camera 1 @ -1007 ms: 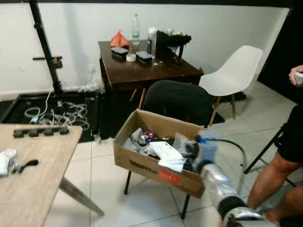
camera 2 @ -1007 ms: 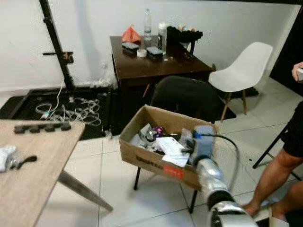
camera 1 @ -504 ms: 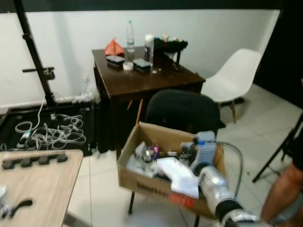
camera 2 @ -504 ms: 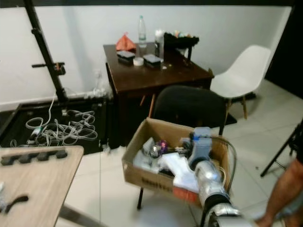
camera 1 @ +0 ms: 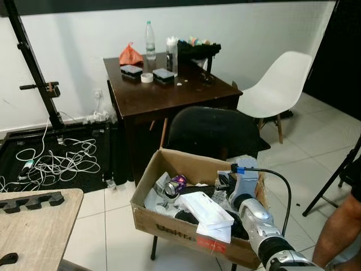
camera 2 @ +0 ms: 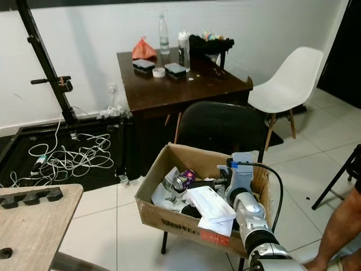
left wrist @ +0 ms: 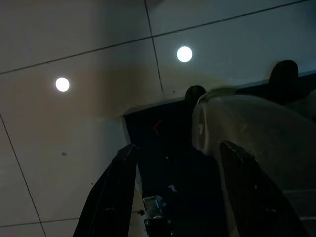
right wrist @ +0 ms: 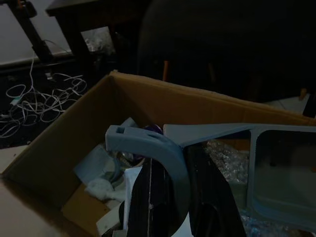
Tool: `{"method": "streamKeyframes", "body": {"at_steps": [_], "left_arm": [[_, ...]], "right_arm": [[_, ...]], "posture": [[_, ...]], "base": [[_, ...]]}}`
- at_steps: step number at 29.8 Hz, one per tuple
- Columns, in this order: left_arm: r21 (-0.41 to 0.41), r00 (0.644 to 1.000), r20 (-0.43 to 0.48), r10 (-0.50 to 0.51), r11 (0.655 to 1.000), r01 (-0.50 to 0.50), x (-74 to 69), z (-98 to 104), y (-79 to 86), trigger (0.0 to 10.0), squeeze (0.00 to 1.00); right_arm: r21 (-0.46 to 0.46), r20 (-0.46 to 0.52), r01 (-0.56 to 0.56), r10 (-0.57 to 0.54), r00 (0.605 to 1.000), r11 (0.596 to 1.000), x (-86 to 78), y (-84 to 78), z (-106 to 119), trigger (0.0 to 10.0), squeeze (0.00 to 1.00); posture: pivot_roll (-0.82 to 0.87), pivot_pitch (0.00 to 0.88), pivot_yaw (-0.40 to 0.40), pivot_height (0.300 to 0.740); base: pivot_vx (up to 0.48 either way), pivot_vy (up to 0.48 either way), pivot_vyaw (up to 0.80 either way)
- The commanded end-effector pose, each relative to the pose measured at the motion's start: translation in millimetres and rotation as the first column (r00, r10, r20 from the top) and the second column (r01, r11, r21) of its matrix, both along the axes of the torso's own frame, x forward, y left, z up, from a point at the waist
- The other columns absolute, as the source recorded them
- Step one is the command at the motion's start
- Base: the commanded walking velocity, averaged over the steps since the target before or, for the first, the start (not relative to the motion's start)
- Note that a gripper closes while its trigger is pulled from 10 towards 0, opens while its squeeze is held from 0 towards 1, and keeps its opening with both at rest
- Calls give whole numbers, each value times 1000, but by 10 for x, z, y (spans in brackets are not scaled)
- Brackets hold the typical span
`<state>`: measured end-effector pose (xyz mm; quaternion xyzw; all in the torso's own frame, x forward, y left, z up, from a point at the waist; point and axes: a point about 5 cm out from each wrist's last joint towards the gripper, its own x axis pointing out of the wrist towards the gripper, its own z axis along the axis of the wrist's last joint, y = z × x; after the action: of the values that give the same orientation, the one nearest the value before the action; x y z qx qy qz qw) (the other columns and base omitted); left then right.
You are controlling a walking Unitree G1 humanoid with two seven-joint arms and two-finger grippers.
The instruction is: Picking trash to rubbish bin
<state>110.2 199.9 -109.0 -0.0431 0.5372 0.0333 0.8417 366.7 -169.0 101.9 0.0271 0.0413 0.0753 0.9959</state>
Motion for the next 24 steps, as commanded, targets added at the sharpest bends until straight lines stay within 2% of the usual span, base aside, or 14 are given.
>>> {"method": "streamKeyframes", "body": {"at_steps": [1, 16, 24], "left_arm": [[-9, 999, -43, -10, 1000, 10, -113, -31, 1, 10000, 0], [-10, 999, -45, -9, 1000, 8, -118, -32, 5, 10000, 0], [0, 999, -40, 8, 1000, -8, -109, -30, 8, 10000, 0]], "right_arm": [[-3, -18, -1, 1, 1000, 1000, -29, 11, -59, 10000, 0], [-6, -23, 3, -4, 1000, 1000, -33, 14, -71, 10000, 0], [-4, -21, 1, -1, 1000, 1000, -26, 26, -62, 10000, 0]], "posture": [[-70, 81, 29, 740], [-70, 84, 32, 740], [-70, 79, 30, 740]], "base": [[0, -458, 0], [0, -437, 0], [0, 0, 0]]}}
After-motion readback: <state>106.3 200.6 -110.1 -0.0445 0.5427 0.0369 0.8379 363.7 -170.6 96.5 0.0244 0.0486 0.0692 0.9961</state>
